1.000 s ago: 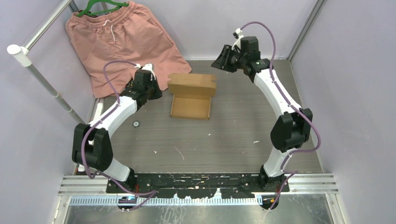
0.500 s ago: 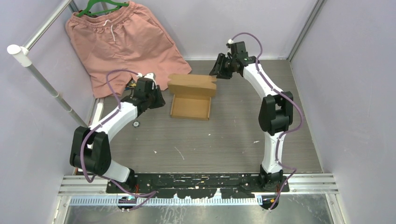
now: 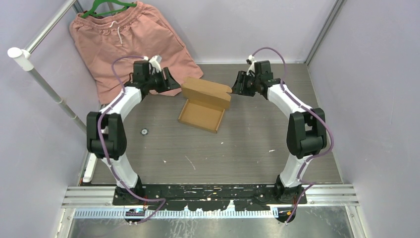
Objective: Fold the paper box
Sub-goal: Fold the paper box at the center of the board.
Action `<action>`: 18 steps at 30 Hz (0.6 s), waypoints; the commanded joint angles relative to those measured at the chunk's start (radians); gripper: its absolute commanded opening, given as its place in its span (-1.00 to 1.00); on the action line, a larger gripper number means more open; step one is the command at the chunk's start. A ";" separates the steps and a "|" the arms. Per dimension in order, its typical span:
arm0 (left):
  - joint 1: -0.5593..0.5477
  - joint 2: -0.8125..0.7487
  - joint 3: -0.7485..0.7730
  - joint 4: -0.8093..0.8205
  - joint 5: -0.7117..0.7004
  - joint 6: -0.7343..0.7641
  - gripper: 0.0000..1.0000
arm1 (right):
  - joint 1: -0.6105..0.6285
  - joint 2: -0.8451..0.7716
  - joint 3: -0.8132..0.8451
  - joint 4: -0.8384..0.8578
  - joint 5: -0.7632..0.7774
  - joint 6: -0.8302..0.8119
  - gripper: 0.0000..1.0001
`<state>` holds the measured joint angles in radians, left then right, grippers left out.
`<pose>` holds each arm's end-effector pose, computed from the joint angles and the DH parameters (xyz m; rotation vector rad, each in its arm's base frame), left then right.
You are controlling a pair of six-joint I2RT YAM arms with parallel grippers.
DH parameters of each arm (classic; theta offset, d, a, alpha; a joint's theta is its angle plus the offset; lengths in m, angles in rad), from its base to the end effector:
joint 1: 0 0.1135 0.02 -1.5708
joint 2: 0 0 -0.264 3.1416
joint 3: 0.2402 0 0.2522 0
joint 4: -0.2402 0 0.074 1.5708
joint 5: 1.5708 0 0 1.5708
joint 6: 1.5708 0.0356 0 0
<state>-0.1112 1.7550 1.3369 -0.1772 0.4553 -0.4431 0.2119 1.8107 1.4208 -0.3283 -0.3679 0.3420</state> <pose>0.4001 -0.0604 0.2690 -0.0964 2.2072 -0.8069 0.4009 0.0993 0.2618 -0.0449 2.3316 0.7044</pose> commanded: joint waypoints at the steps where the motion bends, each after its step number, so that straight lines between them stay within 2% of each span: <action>1: 0.012 0.065 0.116 0.011 0.283 0.078 0.07 | -0.011 -0.122 -0.086 0.125 -0.042 -0.090 0.09; 5: 0.049 0.111 0.135 0.036 0.408 0.072 0.07 | -0.020 -0.213 -0.195 0.192 -0.043 -0.109 0.09; 8: 0.079 0.118 0.095 0.159 0.447 -0.009 0.08 | -0.022 -0.257 -0.241 0.209 -0.041 -0.124 0.08; 11: 0.087 0.119 0.081 0.193 0.455 -0.024 0.07 | -0.026 -0.299 -0.285 0.235 -0.061 -0.121 0.06; 14: 0.087 0.098 0.052 0.168 0.383 -0.020 0.05 | -0.022 -0.333 -0.332 0.290 -0.156 -0.091 0.05; 15: 0.085 0.079 0.046 0.121 0.299 0.000 0.04 | -0.007 -0.344 -0.340 0.279 -0.149 -0.083 0.02; 18: 0.087 0.035 0.004 0.052 0.177 0.029 0.03 | 0.034 -0.350 -0.320 0.192 -0.042 -0.080 -0.02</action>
<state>-0.0238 1.8778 1.3880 -0.0772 0.7727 -0.4412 0.1974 1.5021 1.0889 -0.1284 -0.4541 0.2493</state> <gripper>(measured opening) 0.518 0.505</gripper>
